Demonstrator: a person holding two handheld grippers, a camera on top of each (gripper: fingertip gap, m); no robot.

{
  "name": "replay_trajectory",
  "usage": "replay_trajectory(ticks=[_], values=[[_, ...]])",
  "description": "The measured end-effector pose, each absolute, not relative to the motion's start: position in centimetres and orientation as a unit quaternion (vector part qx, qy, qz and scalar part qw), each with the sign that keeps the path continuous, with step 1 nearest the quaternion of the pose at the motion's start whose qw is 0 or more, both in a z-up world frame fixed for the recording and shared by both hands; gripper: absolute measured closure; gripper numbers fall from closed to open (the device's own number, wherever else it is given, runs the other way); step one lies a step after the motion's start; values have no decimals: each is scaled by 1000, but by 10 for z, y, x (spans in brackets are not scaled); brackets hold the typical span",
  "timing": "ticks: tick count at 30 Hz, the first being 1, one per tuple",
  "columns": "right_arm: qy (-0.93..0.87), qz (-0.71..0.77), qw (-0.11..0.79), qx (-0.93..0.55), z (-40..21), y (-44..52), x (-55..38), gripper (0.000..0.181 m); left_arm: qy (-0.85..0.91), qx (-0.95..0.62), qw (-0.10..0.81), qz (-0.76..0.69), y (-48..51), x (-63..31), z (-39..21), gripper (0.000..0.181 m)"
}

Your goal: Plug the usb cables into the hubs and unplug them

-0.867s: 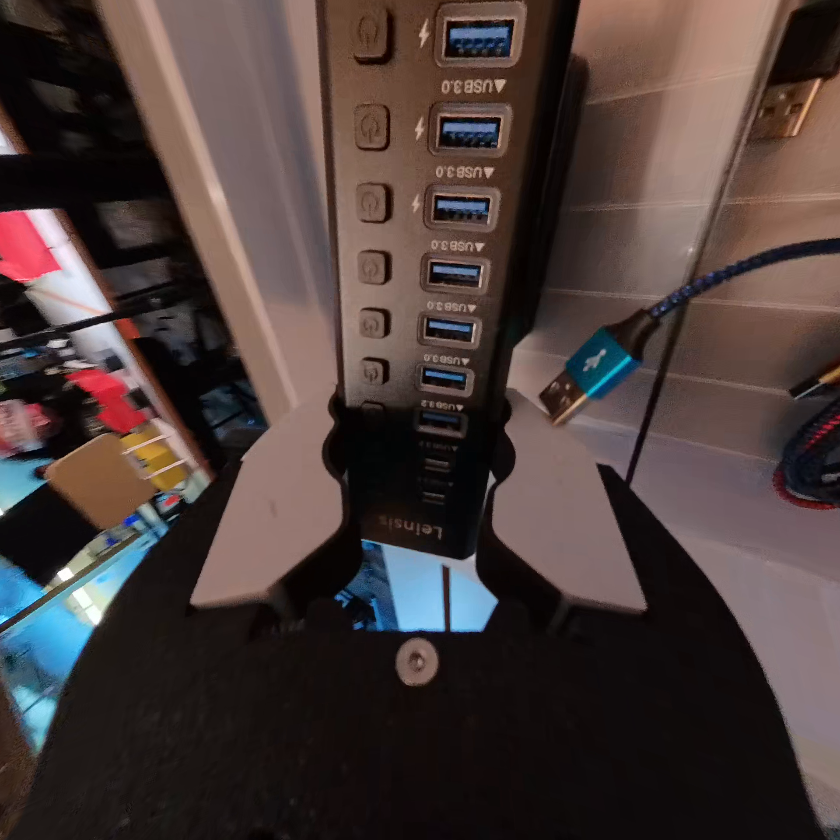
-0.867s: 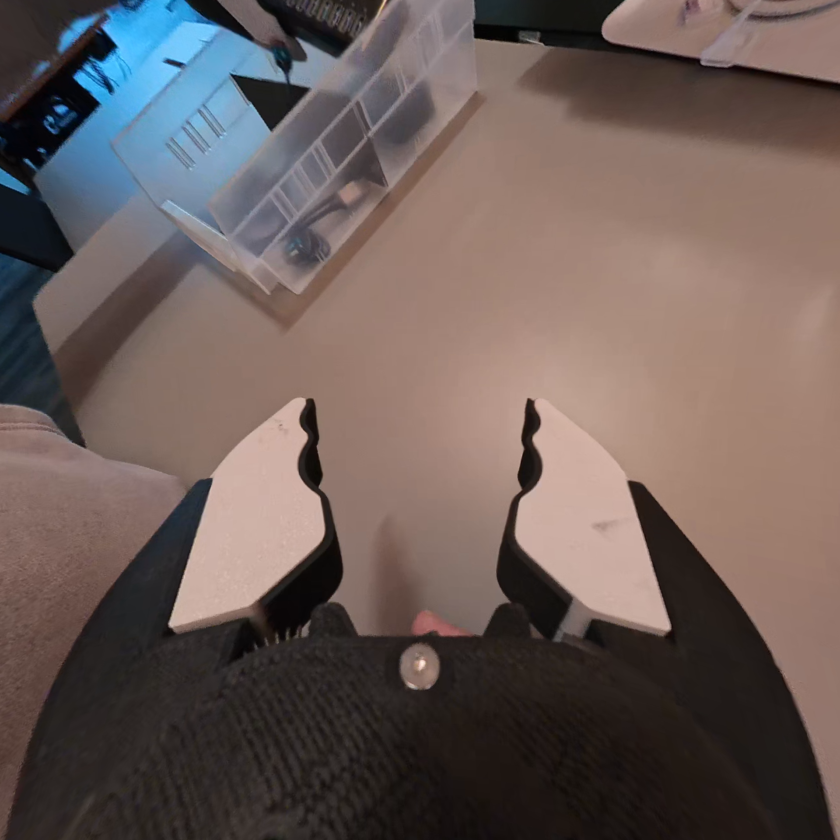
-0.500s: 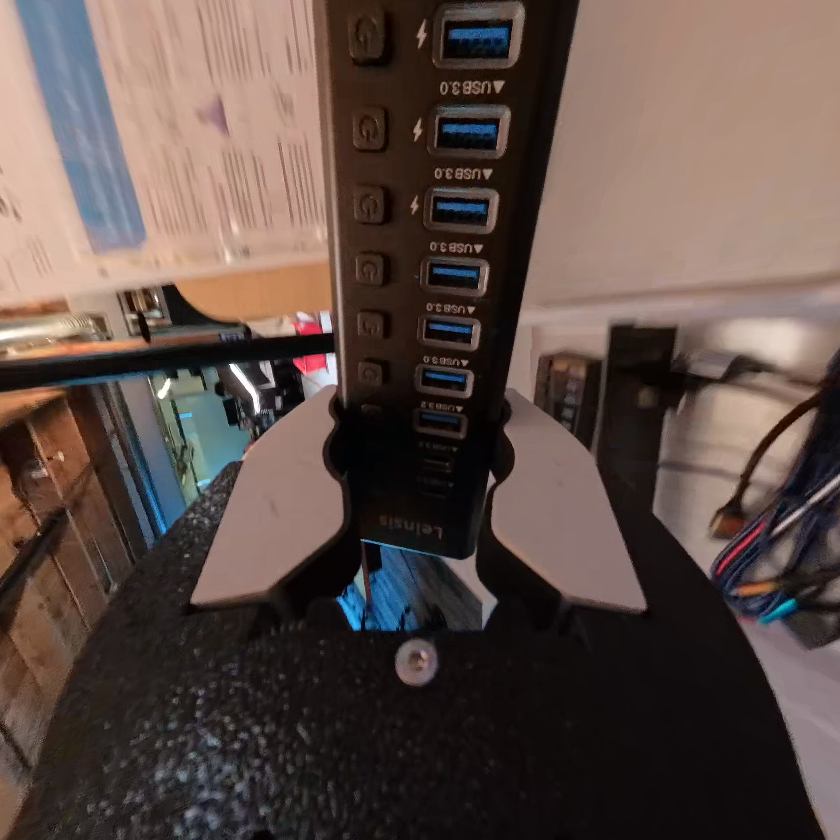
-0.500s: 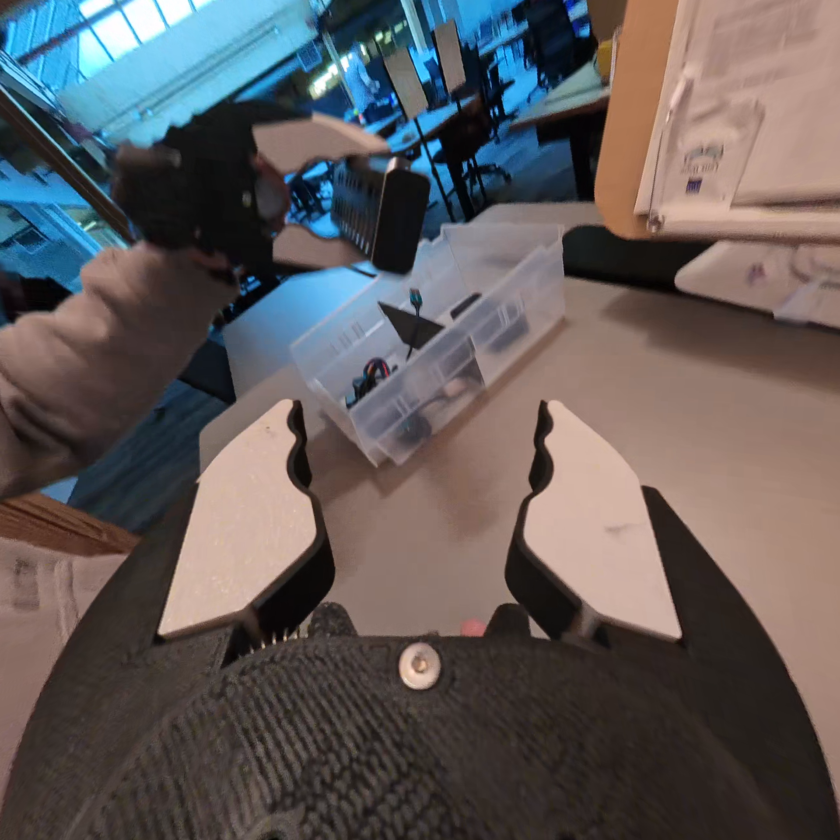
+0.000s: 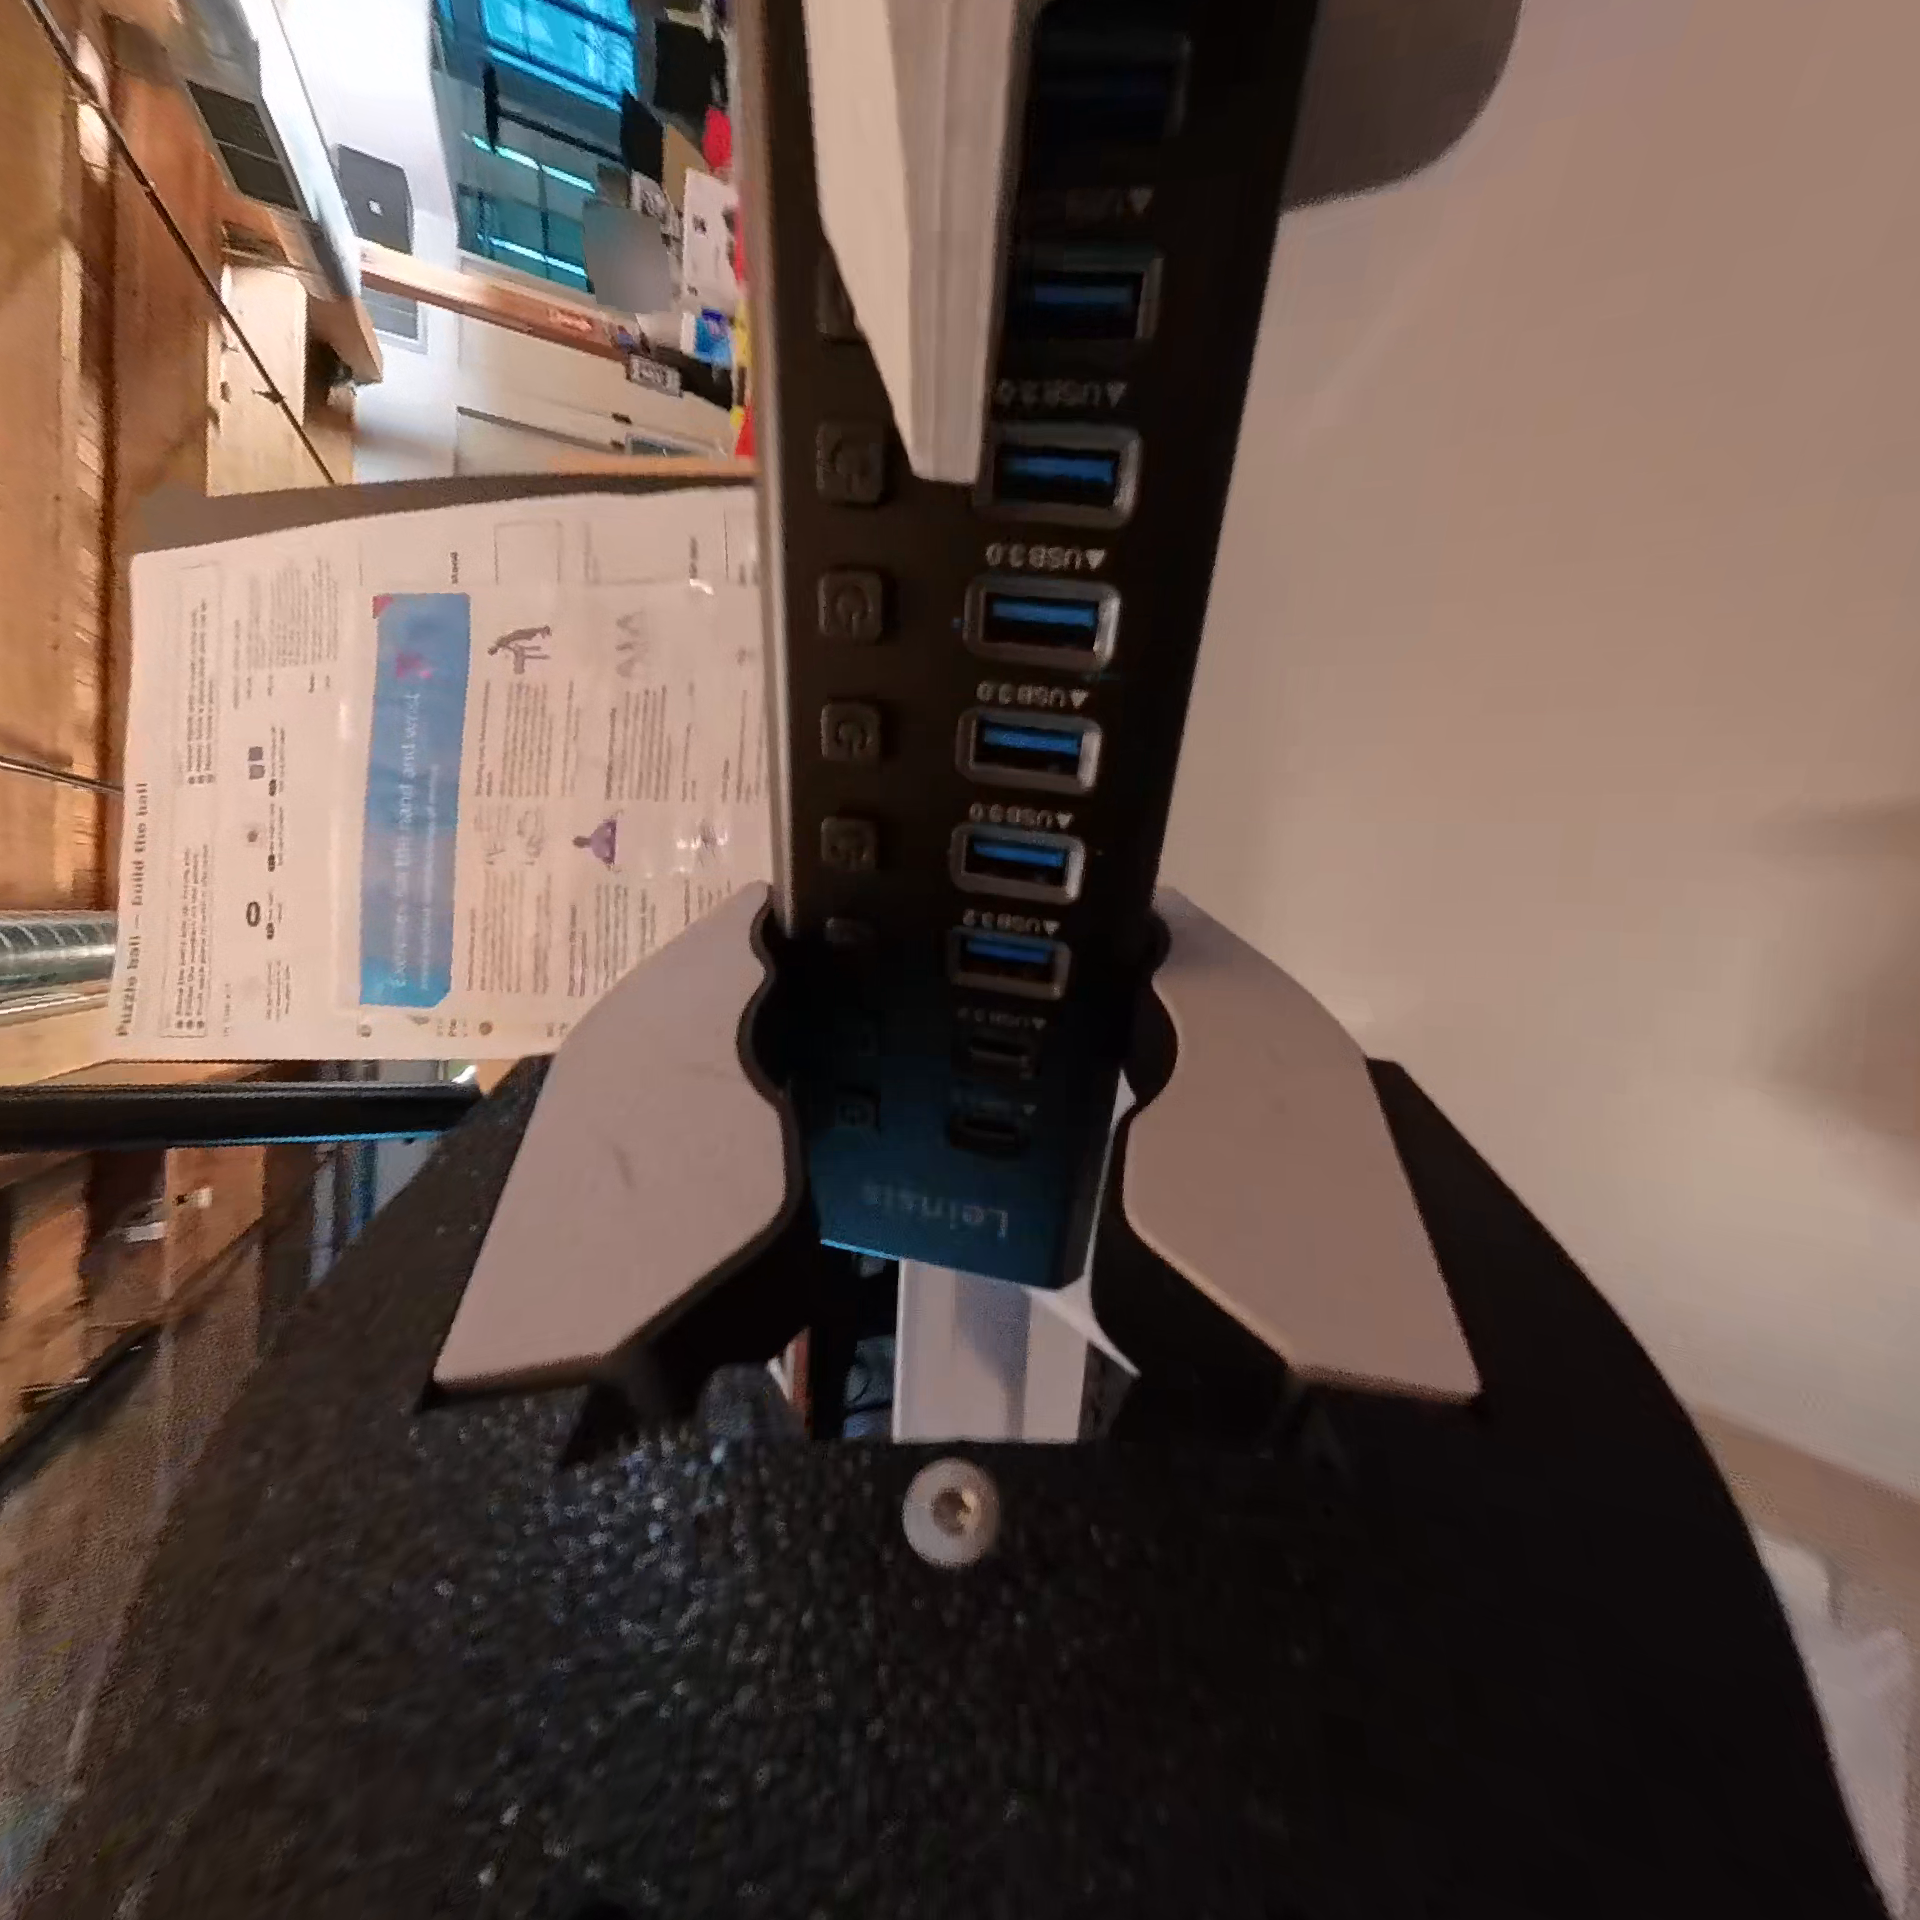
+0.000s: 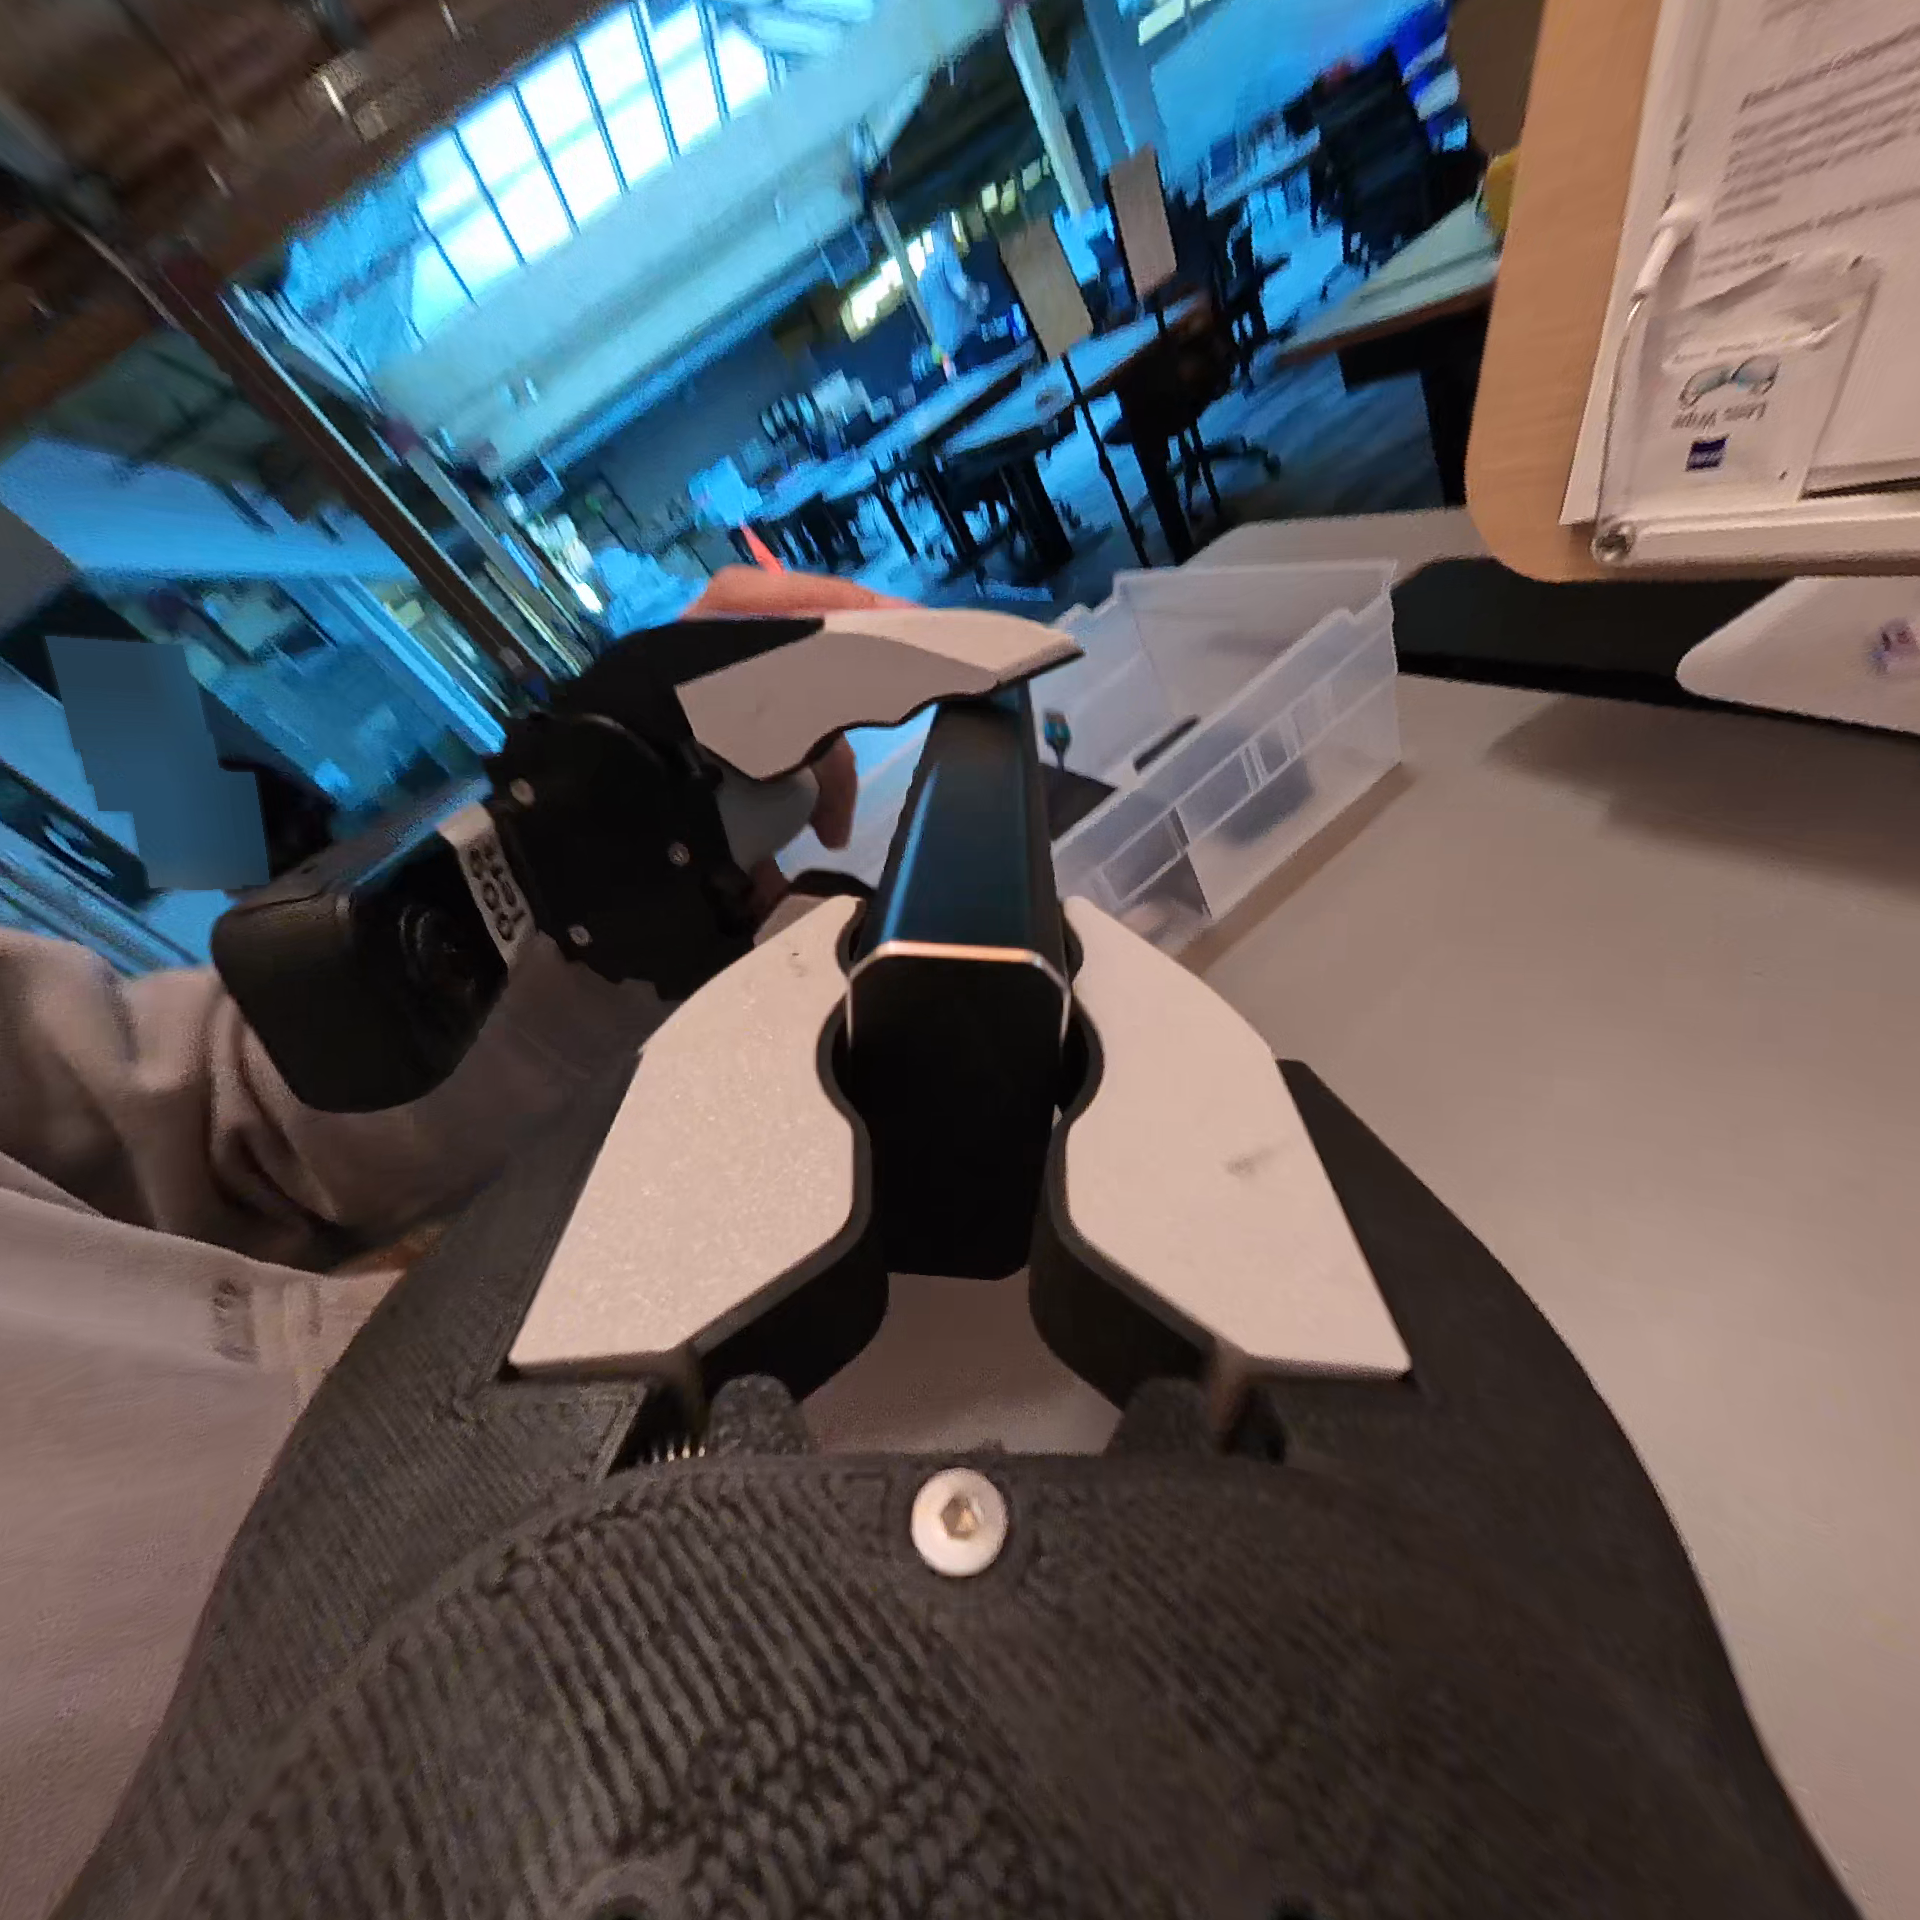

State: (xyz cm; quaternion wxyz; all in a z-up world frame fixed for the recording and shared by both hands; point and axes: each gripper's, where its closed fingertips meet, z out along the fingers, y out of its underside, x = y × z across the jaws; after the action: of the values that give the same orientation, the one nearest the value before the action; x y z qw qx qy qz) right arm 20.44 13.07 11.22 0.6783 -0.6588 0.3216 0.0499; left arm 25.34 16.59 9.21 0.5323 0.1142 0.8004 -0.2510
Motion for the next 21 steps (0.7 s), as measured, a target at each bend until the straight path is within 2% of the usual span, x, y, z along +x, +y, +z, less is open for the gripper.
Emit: replay_trajectory(ticks=[5,7,9,12,16,18,19,21], values=[[341,65,765,-542,149,87,212,150,774,-75,470,-418,159,251,126,92],[348,47,774,-527,155,70,214,149,742,-200,361,-527,154,241,130,86],[349,30,786,-509,164,55,213,149,674,-308,195,-643,142,222,136,83],[326,31,816,-476,183,40,205,149,574,-367,-20,-732,118,197,136,91],[309,45,835,-454,191,41,198,149,466,-326,-198,-799,102,189,152,112],[310,47,827,-467,183,49,195,149,421,-307,-216,-825,105,196,162,129],[312,52,821,-475,179,53,194,149,409,-306,-211,-833,107,200,164,132],[305,62,818,-483,172,61,188,150,397,-279,-195,-852,111,200,167,151]])
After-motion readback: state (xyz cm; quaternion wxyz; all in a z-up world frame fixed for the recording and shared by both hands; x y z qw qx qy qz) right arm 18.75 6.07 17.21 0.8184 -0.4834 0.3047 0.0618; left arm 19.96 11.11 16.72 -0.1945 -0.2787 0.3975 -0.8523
